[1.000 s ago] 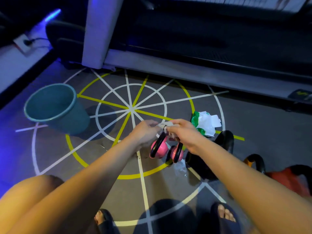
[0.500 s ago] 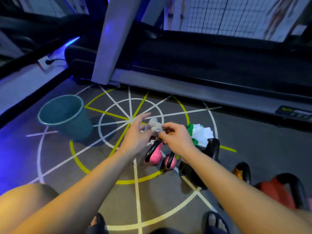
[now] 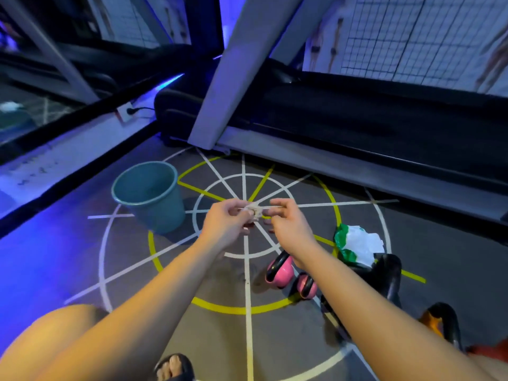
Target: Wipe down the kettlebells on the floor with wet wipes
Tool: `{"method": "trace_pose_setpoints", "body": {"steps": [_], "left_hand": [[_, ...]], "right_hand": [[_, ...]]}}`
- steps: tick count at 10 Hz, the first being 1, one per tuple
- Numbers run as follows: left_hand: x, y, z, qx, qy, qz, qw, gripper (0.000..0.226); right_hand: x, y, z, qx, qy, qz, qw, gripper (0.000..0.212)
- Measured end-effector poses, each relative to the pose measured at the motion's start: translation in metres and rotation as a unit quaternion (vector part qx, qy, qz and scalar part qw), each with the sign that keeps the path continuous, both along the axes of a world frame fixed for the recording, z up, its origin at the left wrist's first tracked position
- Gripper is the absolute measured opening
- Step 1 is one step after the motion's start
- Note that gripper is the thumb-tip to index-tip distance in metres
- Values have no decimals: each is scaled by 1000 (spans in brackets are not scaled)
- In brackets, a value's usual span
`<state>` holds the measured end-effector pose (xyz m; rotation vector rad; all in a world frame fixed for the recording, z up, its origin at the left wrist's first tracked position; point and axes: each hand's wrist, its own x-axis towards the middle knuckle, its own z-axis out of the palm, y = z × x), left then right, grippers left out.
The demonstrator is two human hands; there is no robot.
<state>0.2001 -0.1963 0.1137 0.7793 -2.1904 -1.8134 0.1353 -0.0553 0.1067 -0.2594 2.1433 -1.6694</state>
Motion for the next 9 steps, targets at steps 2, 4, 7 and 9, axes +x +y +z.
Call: {"method": "trace_pose_setpoints", "body": {"steps": [2,4,7,9], "left_hand": [[6,-118,-46,-54,-152,184,970,21],[-33,-202,-57,12,-79,309,948,19],[-57,-324,-108,77,-44,359,929,89],[-84,-275,-73,75,-63,212,972,52]], "right_hand": [[-4,-53,-29,103,32,40,993,27],[-13,-108,-36,123,52,97,986,33],[-48,-225,9,98,98,143,980,33],[-69,-204,-2,156,116,85,977,30]]}}
